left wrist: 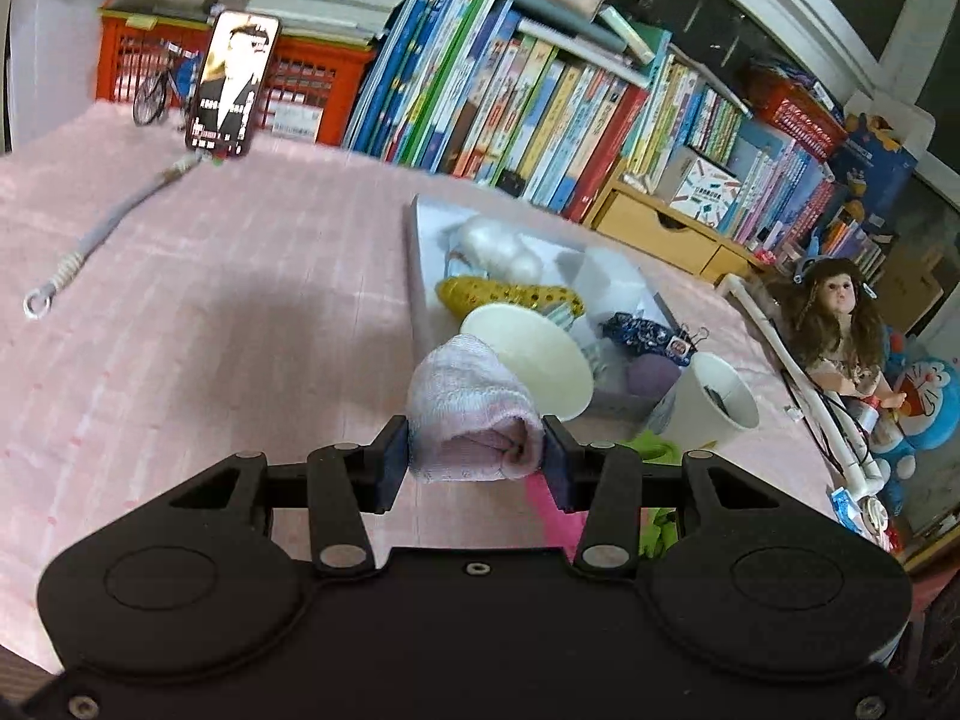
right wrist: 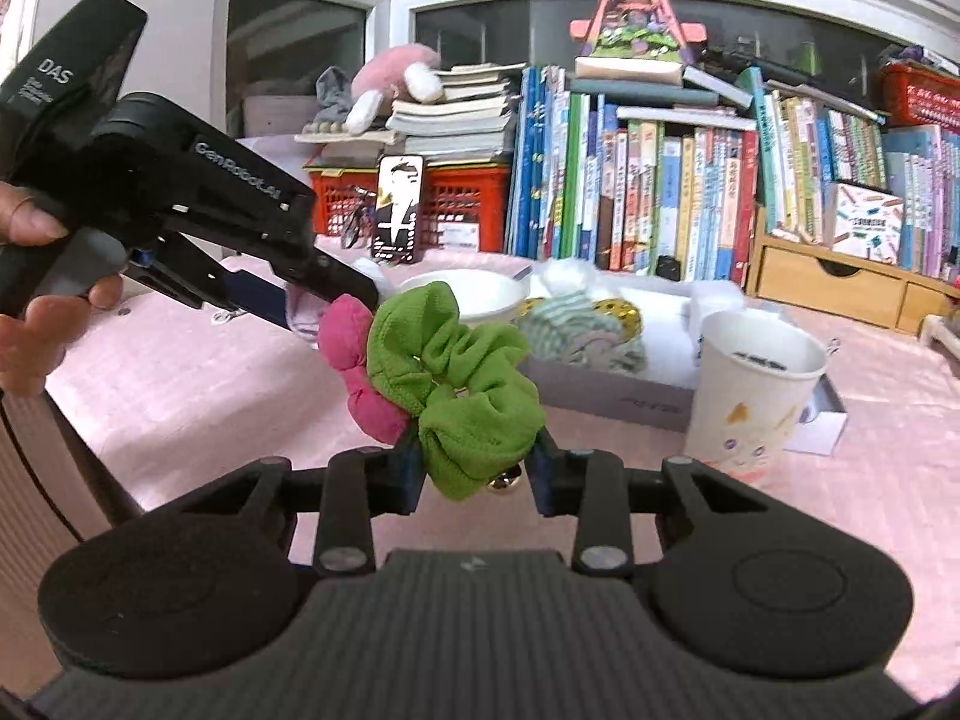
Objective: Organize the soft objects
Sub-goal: 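Lift and carry the pink towel and green scrunchie over the grey tray with both tools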
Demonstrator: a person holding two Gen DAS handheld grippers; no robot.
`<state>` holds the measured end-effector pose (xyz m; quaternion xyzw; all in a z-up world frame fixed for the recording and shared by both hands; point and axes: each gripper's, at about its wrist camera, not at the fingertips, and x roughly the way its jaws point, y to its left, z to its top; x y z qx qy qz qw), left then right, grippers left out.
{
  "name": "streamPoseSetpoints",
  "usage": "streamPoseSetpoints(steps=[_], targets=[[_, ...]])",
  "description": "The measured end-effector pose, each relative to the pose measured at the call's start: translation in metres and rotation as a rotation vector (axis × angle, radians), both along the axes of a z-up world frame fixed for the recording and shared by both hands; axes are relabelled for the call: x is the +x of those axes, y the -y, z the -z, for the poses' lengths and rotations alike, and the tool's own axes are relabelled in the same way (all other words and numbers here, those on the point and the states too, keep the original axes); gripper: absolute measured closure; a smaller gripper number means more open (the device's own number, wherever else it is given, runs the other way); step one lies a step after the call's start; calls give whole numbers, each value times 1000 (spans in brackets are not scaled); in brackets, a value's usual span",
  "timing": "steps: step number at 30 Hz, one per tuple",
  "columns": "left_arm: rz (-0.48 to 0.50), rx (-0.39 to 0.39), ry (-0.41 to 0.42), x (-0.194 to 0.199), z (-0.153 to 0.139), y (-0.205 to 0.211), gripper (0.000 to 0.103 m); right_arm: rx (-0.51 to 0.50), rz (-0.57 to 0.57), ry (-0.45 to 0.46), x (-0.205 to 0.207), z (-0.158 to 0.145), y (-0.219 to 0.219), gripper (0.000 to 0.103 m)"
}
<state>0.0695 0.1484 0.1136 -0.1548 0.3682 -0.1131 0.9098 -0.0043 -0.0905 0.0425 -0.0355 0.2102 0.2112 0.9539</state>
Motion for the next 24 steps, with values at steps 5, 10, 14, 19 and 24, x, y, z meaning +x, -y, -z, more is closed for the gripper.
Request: streamPoseSetpoints(steps=[5, 10, 14, 19, 24], targets=[[5, 19, 20, -2, -11, 6, 60, 5, 15, 22, -1, -5, 7, 65], [25, 27, 27, 2, -16, 16, 60, 15, 41, 44, 1, -13, 16, 66], [45, 39, 40, 4, -20, 27, 60, 18, 57, 63, 5, -20, 23, 66], [61, 65, 59, 10, -26, 40, 60, 37, 72, 71, 12, -28, 32, 66], [72, 83, 72, 17, -31, 51, 60, 50, 94, 83, 20, -36, 41, 66]])
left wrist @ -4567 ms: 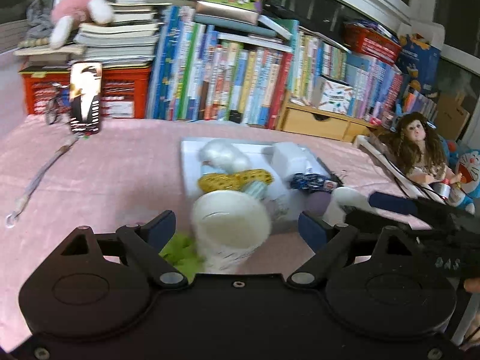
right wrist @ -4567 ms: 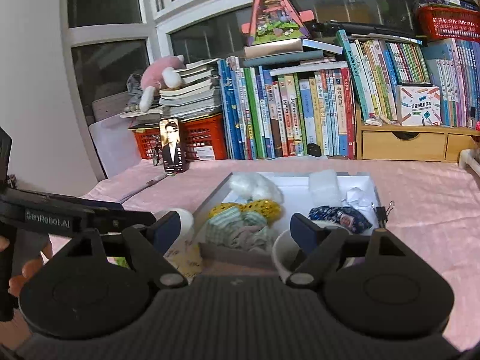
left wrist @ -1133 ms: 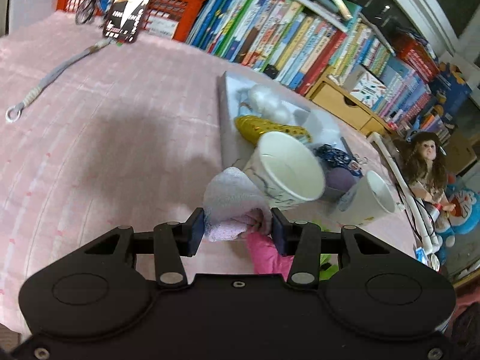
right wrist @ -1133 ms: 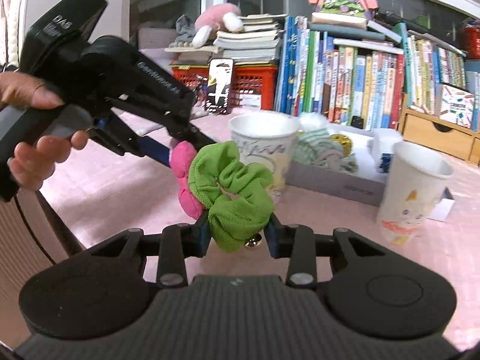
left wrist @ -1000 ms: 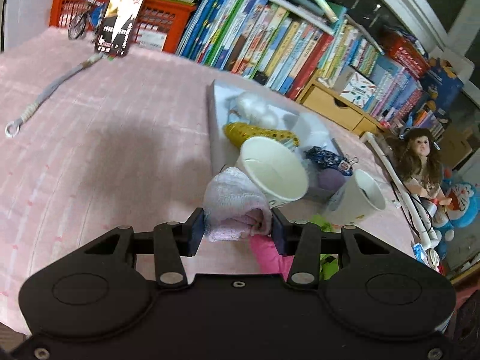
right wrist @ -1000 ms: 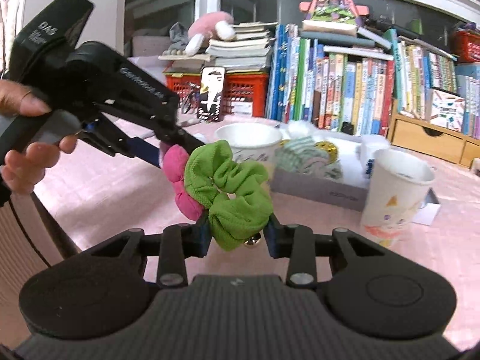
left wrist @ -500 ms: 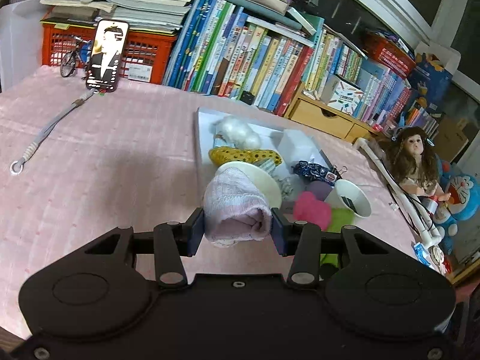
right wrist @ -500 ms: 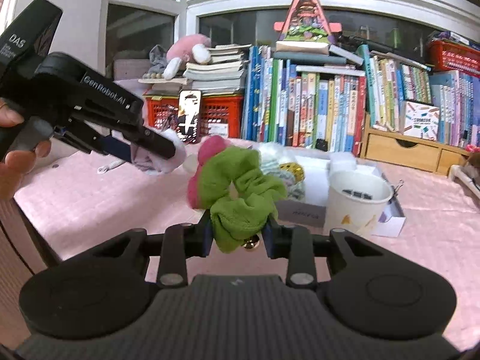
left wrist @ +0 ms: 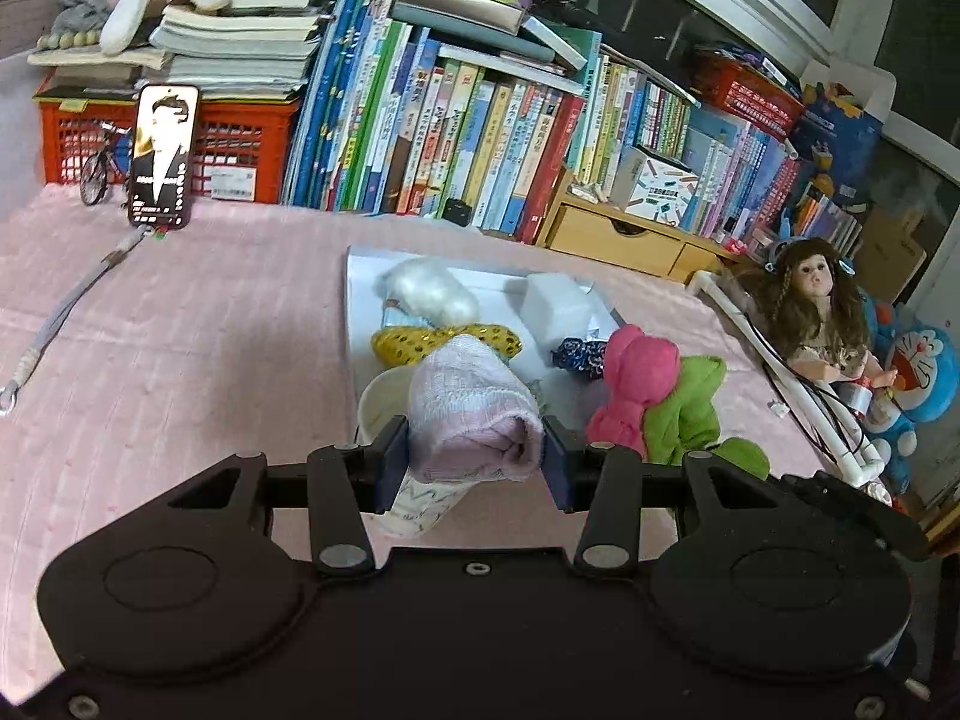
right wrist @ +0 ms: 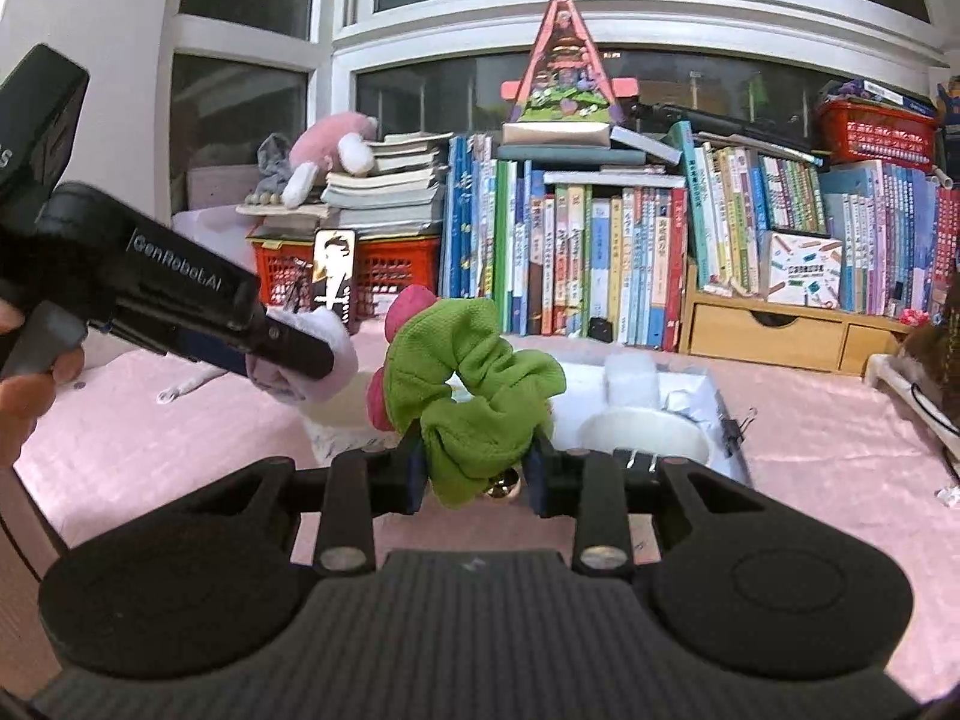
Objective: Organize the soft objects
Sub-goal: 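Lift and carry the pink towel and green scrunchie over the grey tray with both tools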
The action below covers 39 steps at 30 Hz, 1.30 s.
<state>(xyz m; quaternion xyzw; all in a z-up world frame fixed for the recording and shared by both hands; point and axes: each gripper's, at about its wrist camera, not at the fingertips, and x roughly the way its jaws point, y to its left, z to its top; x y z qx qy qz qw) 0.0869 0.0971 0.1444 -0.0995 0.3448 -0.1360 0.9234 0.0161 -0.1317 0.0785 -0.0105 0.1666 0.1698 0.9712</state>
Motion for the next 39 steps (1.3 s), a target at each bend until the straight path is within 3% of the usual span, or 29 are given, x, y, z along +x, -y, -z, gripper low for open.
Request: streamPoseSetpoints(steps=[12, 19, 39], targets=[[30, 53, 60, 28, -23, 35, 60, 22, 37, 0, 33, -21, 27, 66], [21, 50, 26, 68, -32, 53, 60, 30, 65, -24, 62, -36, 50, 66], [-10, 98, -117, 154, 13, 99, 60, -5, 91, -134, 130, -21, 60, 66]])
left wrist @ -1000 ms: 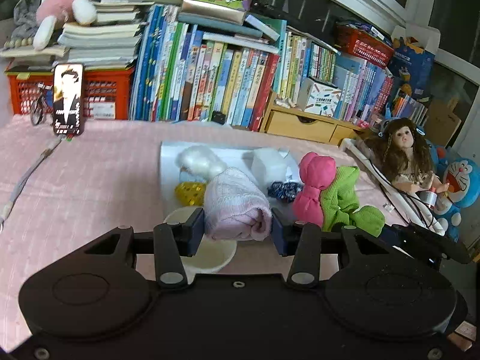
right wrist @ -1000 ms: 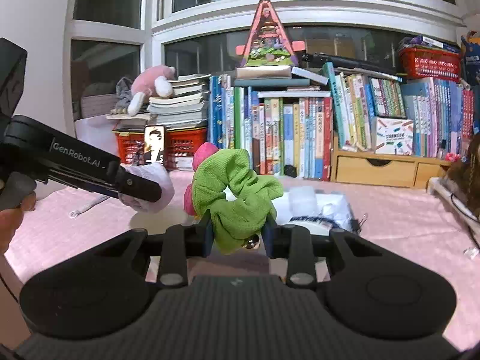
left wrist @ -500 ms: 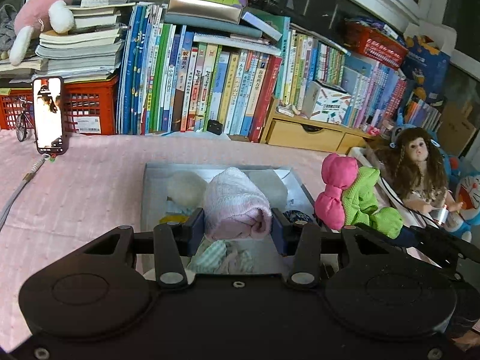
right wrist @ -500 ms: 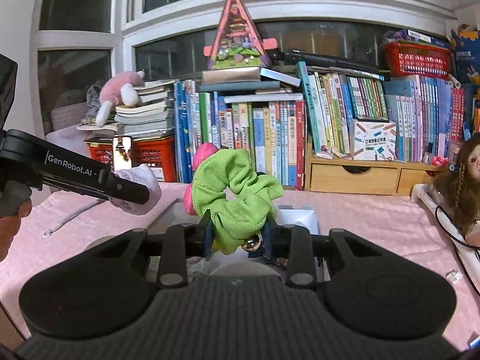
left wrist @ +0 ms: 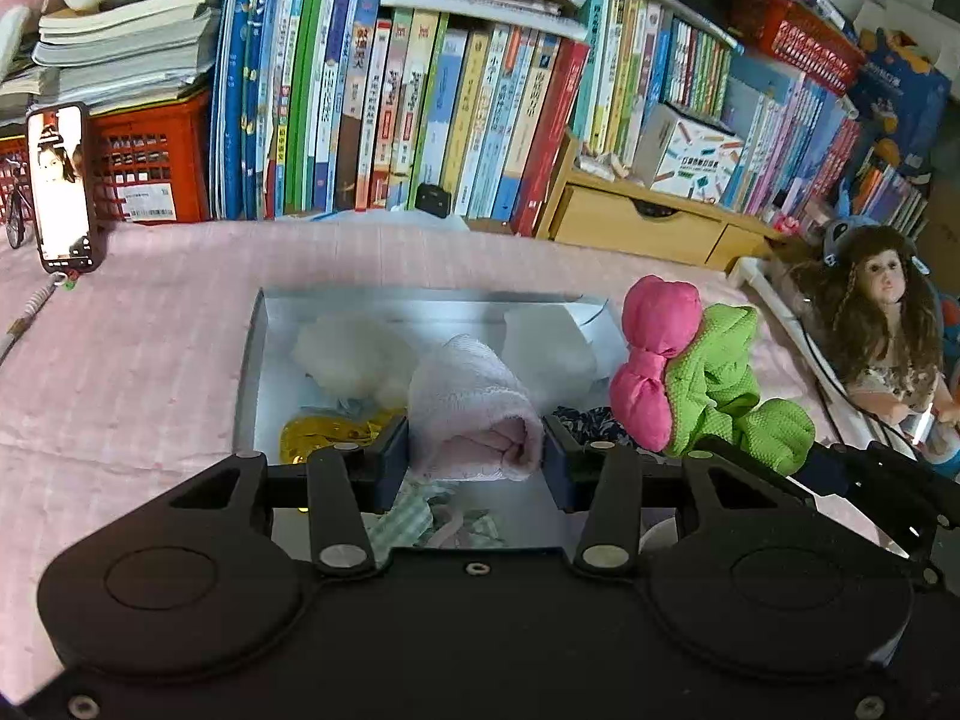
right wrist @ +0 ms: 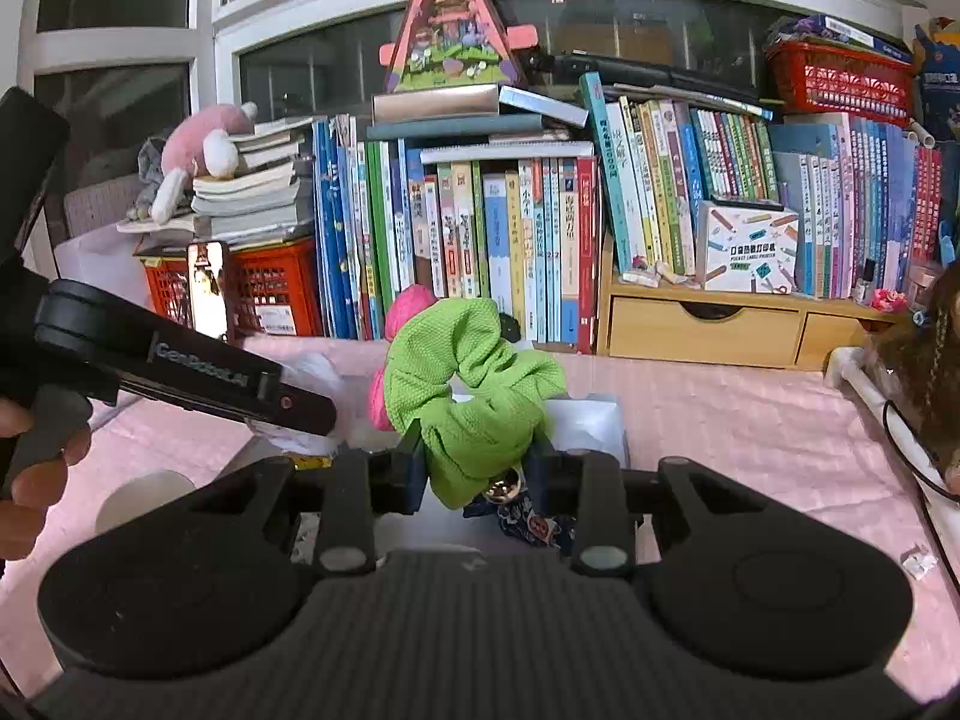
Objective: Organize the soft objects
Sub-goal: 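Lift and carry the pink towel and green scrunchie over the grey tray with both tools, then lower the pink towel with the left tool while the right tool lowers the scrunchie into the tray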
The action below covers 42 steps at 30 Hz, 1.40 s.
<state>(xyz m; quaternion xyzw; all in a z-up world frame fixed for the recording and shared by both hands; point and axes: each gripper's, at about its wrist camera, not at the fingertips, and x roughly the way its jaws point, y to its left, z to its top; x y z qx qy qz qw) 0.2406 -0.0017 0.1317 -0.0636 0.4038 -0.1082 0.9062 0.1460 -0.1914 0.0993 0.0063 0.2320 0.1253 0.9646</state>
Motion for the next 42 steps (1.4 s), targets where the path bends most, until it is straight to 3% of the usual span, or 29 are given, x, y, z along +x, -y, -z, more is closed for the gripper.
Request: streamPoseSetpoints(steps=[12, 20, 31, 42], targets=[[0, 70, -46, 25, 15, 19, 59, 4, -12, -80, 27, 9, 0, 66], [-8, 47, -111, 55, 17, 28, 59, 139, 0, -240, 69, 8, 21, 66], [-28, 13, -204, 79, 41, 32, 60, 308, 16, -370, 108, 18, 42, 66], [-52, 28, -218, 94, 48, 33, 60, 237, 132, -388, 117, 34, 59, 66]])
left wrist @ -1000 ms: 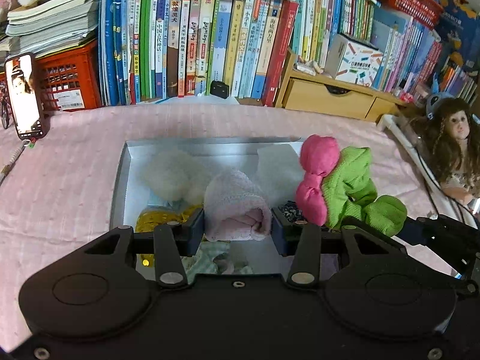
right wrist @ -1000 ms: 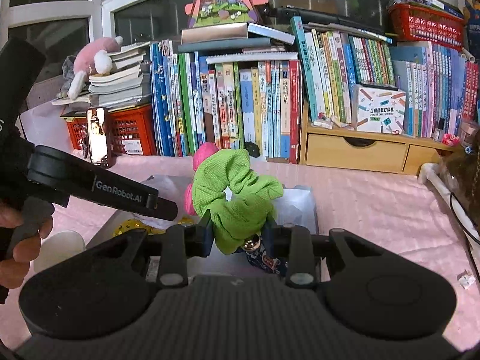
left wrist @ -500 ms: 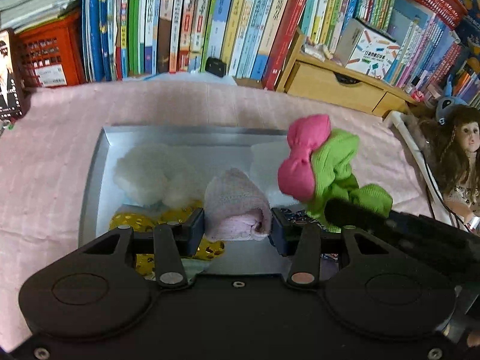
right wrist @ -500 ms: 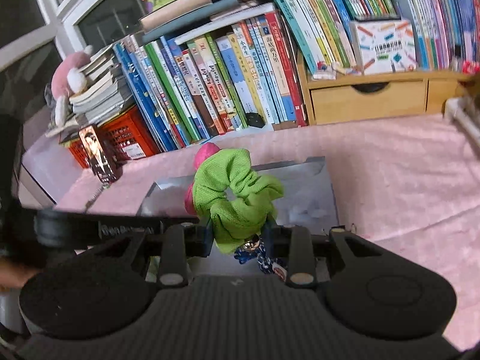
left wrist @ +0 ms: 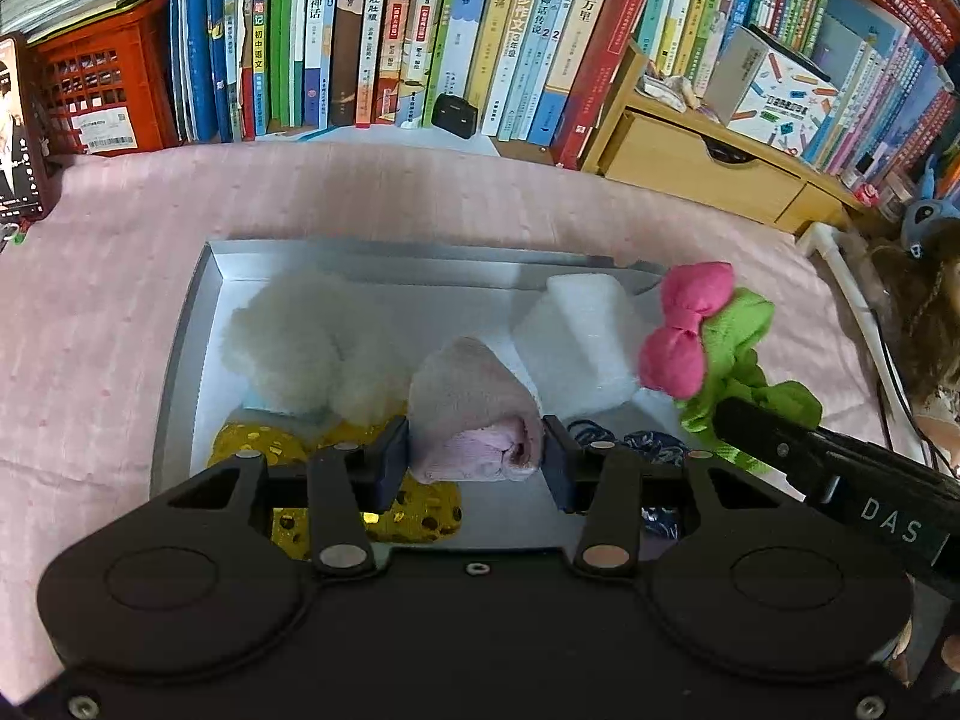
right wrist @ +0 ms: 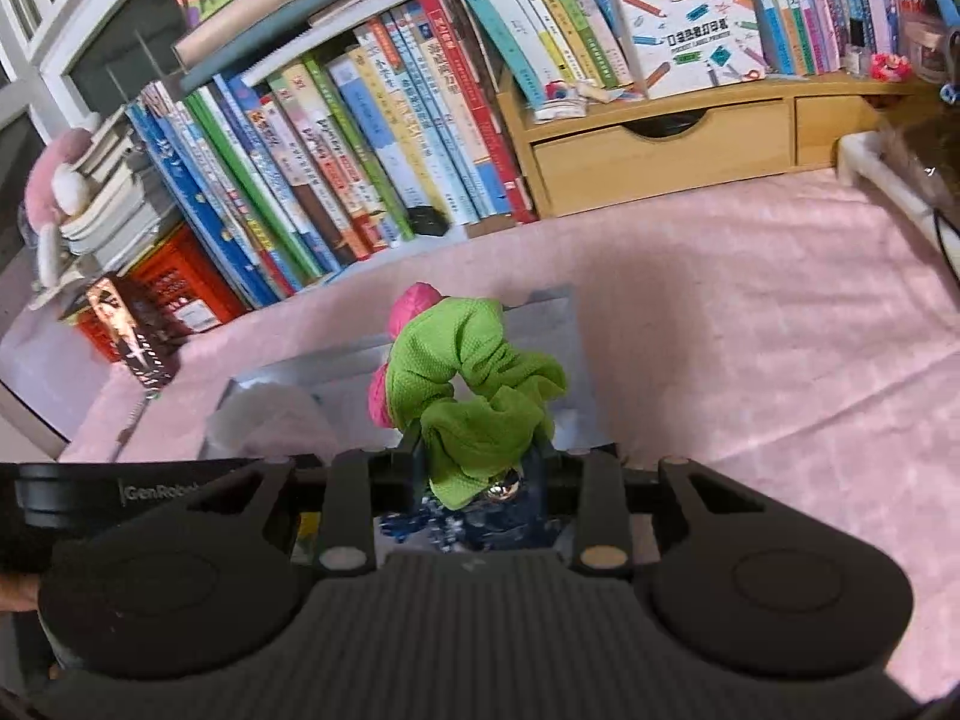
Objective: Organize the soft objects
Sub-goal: 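Lower the pink towel with the left tool while the right tool lowers the scrunchie into the tray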
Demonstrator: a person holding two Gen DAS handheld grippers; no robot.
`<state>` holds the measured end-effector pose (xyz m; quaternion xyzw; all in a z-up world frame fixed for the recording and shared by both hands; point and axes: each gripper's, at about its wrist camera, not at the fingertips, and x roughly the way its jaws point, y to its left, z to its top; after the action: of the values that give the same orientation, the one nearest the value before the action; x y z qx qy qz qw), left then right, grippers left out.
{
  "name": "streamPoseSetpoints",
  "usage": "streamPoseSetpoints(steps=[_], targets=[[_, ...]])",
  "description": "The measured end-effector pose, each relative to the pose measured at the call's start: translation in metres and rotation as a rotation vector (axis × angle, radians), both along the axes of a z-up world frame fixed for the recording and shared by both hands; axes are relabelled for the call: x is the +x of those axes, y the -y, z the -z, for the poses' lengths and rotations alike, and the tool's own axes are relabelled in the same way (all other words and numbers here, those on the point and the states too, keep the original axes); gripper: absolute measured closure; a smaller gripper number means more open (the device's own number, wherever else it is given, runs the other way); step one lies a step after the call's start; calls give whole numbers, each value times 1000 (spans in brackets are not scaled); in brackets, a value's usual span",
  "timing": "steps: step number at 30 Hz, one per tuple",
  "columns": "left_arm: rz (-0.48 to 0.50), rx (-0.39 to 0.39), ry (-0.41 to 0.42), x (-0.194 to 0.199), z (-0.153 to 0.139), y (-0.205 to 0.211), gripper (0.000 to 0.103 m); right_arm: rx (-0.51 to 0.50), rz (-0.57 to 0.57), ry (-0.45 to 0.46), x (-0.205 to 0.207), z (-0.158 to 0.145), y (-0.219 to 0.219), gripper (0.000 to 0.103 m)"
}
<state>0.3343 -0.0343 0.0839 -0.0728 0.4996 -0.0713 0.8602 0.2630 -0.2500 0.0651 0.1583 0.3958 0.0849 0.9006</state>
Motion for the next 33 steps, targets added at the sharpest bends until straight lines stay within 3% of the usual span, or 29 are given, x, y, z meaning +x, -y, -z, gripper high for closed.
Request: streamPoseSetpoints(steps=[6, 14, 21, 33], targets=[[-7, 8, -10, 6, 6, 0, 60, -116, 23, 44, -1, -3, -2, 67], [-4, 30, -18, 13, 10, 4, 59, -262, -9, 9, 15, 0, -22, 66], [-2, 30, -27, 15, 15, 3, 59, -185, -53, -43, 26, 11, -28, 67], [3, 31, -39, 19, 20, 6, 59, -161, -103, -90, 40, 19, -35, 66]])
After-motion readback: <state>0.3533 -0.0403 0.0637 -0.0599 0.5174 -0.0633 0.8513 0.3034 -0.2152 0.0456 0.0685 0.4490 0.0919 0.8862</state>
